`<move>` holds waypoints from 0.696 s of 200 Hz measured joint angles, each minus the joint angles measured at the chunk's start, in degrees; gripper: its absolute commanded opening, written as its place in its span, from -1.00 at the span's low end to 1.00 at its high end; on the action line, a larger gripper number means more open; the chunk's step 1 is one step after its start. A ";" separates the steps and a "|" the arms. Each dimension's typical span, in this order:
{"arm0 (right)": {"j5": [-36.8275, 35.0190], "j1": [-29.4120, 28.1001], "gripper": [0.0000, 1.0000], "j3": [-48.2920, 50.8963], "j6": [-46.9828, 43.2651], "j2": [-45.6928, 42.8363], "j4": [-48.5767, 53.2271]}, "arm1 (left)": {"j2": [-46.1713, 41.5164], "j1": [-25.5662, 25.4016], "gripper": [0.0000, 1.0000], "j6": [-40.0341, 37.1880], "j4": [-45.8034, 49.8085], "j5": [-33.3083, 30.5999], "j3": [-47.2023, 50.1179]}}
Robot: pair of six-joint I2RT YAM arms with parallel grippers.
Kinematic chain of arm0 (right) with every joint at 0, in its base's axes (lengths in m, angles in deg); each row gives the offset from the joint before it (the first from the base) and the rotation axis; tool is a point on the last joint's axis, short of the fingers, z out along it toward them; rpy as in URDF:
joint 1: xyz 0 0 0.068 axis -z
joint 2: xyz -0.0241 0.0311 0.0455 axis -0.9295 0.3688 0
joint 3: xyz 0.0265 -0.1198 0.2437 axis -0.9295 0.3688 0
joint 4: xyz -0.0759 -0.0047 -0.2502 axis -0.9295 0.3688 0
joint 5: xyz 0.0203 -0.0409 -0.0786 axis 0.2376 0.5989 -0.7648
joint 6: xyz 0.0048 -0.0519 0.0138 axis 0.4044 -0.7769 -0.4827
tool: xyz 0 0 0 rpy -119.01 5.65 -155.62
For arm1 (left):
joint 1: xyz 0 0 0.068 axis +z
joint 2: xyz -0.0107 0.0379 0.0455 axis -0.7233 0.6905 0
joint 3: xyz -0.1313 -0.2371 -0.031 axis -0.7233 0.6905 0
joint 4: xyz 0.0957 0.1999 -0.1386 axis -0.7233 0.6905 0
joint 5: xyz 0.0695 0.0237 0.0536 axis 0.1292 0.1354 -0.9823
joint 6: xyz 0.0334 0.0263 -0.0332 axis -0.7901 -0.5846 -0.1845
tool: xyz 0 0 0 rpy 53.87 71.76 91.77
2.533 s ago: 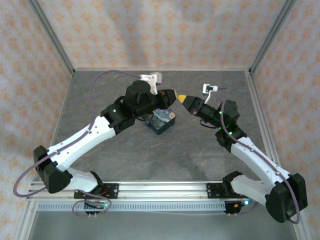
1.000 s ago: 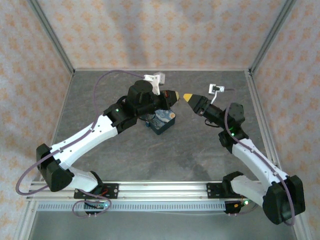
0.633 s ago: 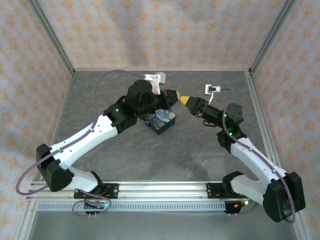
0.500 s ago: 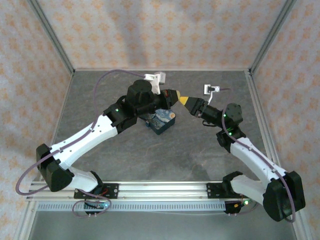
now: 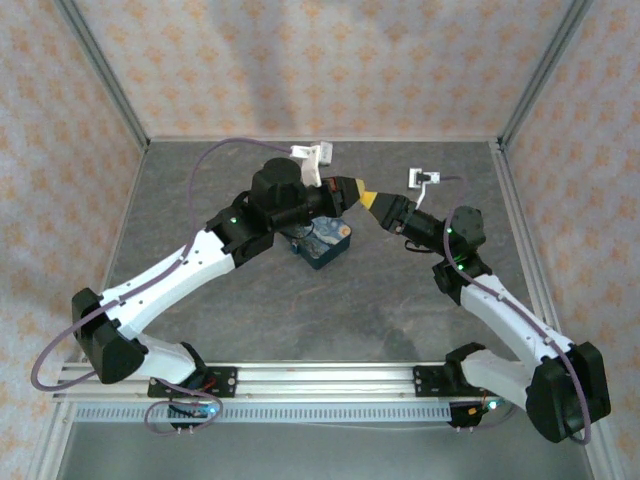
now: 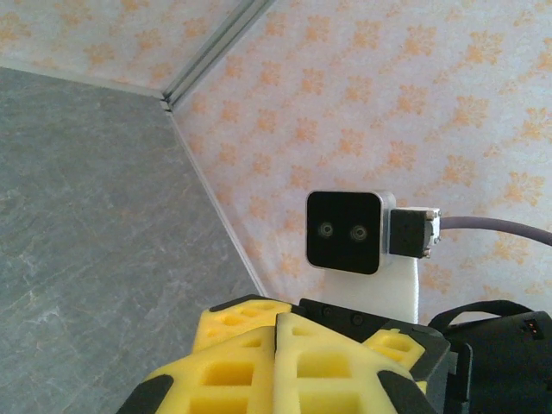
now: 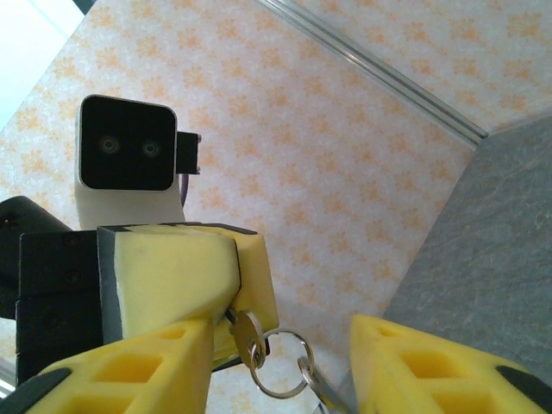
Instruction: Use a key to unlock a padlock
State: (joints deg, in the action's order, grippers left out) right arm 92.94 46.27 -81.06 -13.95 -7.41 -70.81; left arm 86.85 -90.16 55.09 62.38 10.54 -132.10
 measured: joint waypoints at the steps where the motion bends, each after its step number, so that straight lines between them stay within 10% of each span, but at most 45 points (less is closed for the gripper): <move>1: 0.00 0.00 -0.12 0.00 0.00 -0.02 0.00 | -0.02 0.02 -1.00 0.02 -0.02 0.00 0.00; 139: 3.52 2.05 0.10 0.02 6.54 -0.52 -8.31 | -0.90 3.89 -1.00 5.09 -5.44 7.96 4.13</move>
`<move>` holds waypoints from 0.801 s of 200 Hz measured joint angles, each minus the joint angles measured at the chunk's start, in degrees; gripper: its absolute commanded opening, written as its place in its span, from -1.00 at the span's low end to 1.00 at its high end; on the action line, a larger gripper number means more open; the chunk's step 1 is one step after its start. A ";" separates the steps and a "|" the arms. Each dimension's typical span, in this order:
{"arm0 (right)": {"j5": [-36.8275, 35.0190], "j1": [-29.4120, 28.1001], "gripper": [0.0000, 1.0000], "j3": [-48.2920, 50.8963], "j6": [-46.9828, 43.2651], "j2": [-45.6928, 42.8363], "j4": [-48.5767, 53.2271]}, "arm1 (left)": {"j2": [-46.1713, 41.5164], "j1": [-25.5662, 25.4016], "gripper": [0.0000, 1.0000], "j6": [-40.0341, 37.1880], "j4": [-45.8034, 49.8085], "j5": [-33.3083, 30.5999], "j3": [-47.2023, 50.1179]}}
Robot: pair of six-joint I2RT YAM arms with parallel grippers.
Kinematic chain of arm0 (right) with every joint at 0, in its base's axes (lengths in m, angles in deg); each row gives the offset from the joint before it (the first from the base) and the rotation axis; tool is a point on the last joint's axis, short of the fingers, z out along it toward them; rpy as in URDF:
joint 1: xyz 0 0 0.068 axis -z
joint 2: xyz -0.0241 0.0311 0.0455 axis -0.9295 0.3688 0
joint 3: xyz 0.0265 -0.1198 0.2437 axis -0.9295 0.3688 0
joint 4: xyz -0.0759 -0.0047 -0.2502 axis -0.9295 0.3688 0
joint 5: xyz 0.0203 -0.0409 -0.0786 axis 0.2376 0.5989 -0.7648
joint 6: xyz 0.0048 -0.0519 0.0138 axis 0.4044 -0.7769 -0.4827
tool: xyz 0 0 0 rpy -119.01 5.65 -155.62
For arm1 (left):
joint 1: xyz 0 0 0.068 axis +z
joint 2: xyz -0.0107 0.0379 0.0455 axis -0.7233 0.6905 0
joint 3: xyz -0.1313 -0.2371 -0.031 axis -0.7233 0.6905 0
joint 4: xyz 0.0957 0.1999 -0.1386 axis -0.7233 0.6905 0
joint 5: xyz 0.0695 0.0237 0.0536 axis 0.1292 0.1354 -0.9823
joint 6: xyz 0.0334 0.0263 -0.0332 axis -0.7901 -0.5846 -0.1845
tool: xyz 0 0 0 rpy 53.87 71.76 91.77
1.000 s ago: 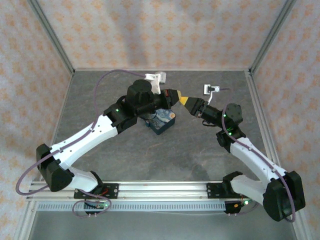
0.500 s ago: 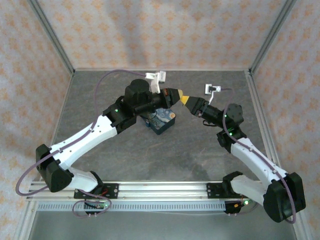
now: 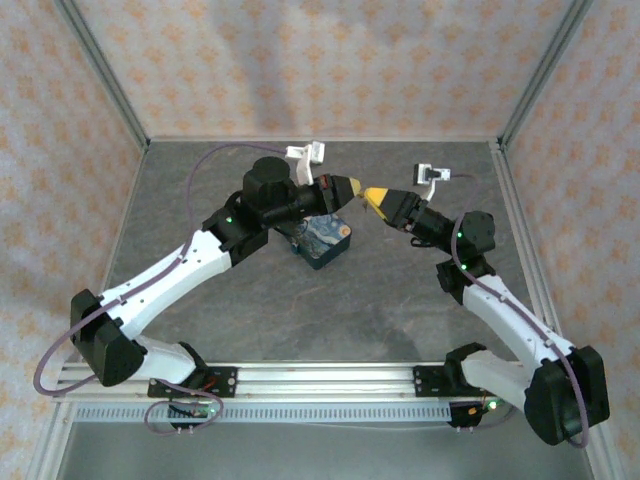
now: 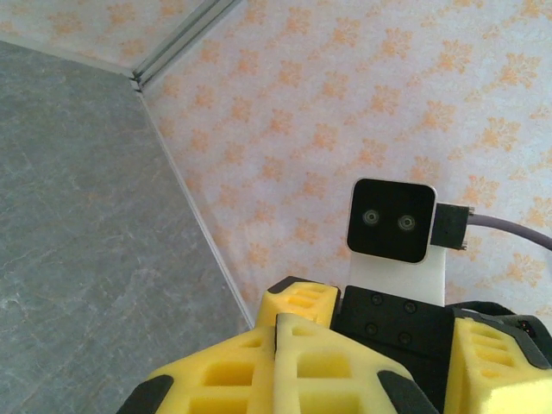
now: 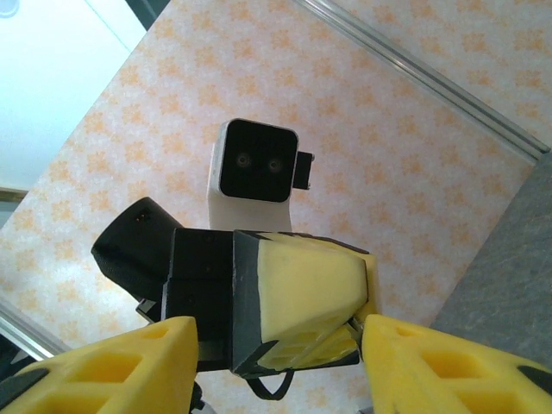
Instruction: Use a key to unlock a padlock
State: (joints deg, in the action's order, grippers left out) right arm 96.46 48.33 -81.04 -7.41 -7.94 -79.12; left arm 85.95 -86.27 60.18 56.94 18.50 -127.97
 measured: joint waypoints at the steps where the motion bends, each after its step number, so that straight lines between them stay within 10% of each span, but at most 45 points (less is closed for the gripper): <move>1: 0.02 0.00 0.10 0.00 -0.02 0.00 -0.02 | 0.00 0.00 -1.00 0.02 0.00 0.00 0.00; 160: -0.44 0.20 -0.11 -0.68 -4.94 -1.49 7.23 | 0.00 0.31 -1.00 1.11 -1.29 1.92 0.04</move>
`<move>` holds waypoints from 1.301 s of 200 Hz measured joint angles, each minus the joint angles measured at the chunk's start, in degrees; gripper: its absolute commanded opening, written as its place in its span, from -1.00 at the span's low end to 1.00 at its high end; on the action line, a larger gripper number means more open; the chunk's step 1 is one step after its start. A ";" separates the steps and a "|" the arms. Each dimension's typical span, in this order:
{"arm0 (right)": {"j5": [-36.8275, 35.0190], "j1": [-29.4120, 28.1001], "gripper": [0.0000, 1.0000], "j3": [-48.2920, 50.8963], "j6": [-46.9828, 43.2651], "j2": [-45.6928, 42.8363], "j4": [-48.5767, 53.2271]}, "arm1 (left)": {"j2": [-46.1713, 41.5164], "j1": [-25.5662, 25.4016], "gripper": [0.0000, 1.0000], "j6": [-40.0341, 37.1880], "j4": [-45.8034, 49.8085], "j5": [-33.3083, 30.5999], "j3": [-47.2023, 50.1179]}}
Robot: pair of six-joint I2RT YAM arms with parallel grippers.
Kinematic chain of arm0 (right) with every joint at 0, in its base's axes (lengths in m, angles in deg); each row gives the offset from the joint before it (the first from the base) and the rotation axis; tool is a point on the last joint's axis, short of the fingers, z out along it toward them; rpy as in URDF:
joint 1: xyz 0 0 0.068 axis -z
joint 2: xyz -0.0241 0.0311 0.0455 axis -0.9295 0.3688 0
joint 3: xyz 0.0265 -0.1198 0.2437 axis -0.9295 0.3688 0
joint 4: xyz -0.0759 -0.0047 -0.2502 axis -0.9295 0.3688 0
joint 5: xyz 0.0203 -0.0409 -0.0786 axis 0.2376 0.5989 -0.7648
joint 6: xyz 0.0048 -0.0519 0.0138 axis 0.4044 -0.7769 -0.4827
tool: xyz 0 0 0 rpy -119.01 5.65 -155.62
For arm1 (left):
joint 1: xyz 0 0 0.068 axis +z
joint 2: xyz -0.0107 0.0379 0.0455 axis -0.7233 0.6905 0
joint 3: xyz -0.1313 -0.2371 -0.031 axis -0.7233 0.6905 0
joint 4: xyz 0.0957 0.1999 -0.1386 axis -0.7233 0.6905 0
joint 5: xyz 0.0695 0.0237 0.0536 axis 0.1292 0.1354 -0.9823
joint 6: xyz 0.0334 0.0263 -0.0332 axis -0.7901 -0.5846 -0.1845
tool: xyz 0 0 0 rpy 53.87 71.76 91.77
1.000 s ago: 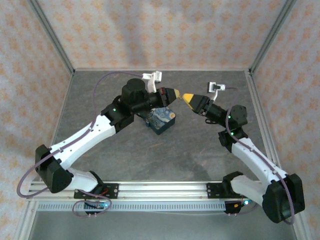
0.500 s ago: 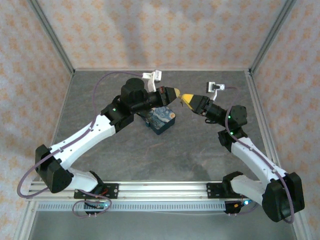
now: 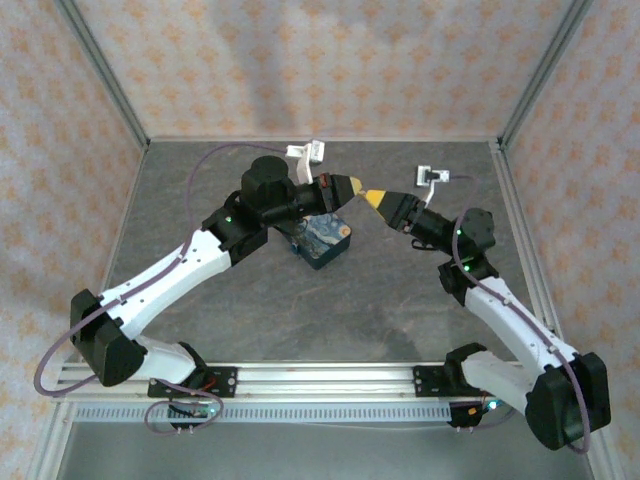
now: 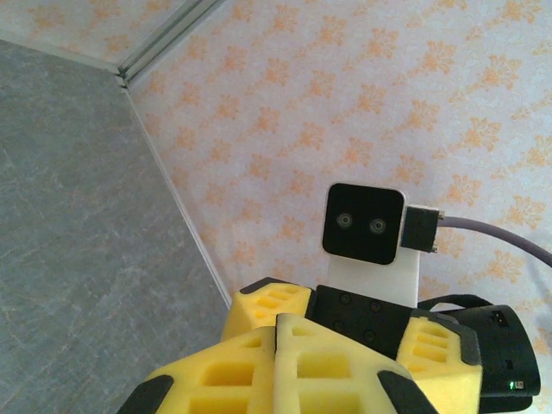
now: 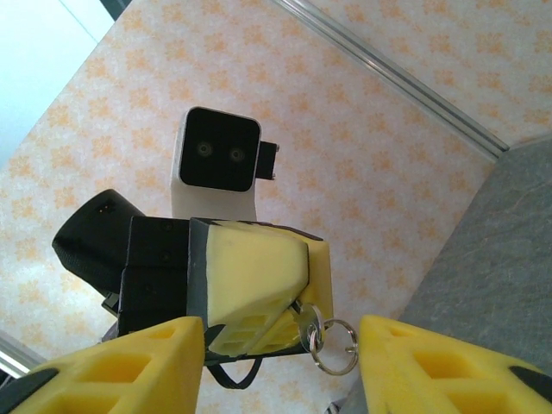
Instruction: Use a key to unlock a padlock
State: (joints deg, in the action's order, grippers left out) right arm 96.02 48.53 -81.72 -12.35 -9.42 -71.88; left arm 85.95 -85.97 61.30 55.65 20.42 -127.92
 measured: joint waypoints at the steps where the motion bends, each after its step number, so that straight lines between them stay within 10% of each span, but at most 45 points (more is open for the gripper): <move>1: 0.02 0.00 -0.12 -0.04 0.07 0.02 0.00 | 0.00 0.00 -1.00 0.00 -0.02 0.00 0.00; 111: 1.51 -0.74 -0.58 -1.55 0.35 1.49 -0.20 | 0.00 0.00 -1.00 1.25 -1.90 1.46 0.00; 157: 1.18 -0.74 -0.07 -1.81 0.22 1.53 -0.22 | 0.00 0.00 -1.00 1.25 -1.90 2.51 0.00; 260: 1.03 -0.74 -0.69 -1.81 0.33 1.53 -0.22 | 0.00 -0.11 -1.00 1.25 -1.90 2.71 0.00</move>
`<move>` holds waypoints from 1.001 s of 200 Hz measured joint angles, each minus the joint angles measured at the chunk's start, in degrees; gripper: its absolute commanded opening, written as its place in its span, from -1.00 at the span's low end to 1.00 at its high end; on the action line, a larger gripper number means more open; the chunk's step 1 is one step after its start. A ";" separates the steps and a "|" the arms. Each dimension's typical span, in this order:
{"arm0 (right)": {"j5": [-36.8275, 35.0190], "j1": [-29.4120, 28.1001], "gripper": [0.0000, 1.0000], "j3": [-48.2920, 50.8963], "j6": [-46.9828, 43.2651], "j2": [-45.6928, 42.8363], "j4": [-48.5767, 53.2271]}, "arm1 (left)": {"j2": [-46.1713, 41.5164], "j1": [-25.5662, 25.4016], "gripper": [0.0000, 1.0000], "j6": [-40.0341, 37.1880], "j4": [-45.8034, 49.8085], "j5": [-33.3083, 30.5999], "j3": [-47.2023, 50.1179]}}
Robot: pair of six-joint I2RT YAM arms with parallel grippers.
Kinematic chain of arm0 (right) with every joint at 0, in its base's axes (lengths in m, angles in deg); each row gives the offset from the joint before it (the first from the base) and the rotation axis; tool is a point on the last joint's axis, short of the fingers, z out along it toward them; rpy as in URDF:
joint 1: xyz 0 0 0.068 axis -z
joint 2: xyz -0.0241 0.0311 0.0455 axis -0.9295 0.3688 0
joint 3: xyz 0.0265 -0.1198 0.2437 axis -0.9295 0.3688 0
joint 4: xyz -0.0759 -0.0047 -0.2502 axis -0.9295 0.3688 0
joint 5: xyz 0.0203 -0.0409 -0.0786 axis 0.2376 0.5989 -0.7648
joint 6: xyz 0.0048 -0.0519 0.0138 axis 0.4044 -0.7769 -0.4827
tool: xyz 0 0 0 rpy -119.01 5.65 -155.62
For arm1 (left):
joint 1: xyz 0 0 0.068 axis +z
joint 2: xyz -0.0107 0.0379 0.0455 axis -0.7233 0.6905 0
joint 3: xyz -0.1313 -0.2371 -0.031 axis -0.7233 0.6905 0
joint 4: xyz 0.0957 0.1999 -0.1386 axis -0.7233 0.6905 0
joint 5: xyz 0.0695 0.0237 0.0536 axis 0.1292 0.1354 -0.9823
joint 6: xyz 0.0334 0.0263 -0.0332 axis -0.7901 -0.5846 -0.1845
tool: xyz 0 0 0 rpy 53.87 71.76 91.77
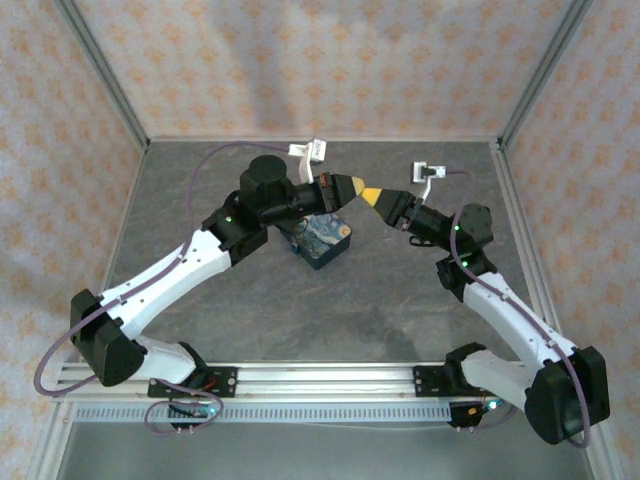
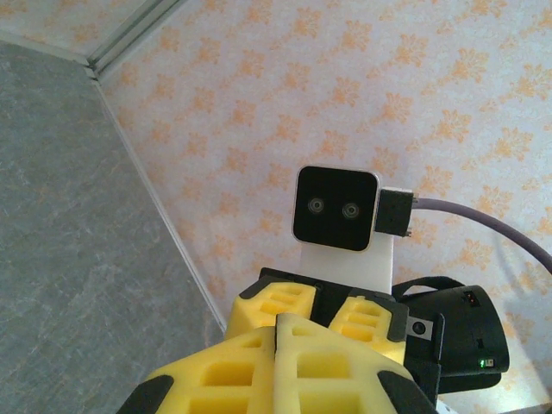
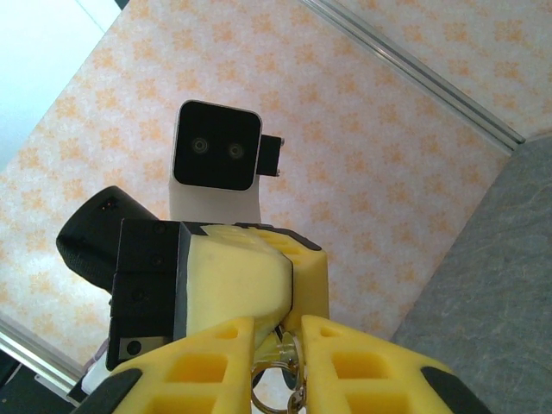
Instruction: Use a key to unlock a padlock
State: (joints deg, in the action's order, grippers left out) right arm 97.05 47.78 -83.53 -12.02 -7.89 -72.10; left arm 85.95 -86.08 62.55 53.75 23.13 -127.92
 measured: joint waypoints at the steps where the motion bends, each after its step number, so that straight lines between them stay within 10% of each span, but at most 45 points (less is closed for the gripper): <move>1: 0.00 0.00 -0.70 0.00 -0.02 0.00 0.00 | 0.00 0.00 -1.00 0.00 0.00 0.00 0.00; 42: 0.02 0.00 -1.00 0.00 -0.22 0.00 0.07 | 0.00 0.00 -1.00 -0.02 -0.13 -0.02 0.00; 200: 0.00 -0.28 -1.00 -0.13 -6.32 -2.99 5.51 | 0.02 -0.39 -1.00 -1.62 1.86 0.83 -0.92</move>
State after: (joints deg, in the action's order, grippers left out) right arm 97.05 47.50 -83.66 -18.34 -10.89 -66.59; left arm 85.98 -86.47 60.93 55.61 23.96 -128.84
